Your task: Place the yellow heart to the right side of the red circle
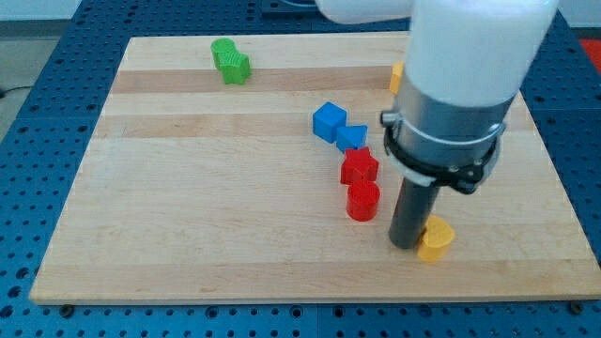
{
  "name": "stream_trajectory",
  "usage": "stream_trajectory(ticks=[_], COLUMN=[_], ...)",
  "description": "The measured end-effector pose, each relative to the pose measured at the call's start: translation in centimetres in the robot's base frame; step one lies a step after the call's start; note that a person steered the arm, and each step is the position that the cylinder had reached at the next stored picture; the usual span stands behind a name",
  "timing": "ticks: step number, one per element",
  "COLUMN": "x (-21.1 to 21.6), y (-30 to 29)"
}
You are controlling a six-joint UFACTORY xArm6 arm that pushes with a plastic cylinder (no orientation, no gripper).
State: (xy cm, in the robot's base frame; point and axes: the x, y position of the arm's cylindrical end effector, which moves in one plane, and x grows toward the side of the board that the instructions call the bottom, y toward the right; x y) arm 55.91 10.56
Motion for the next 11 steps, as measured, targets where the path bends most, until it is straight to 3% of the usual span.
stream_trajectory(ticks=[2, 3, 4, 6, 7, 8, 11], x=[5.8, 3.3, 0.1, 5.6, 3.8, 1.6, -6.4], y=[-1.1, 6.6, 5.8, 4.0, -1.2, 1.6, 1.0])
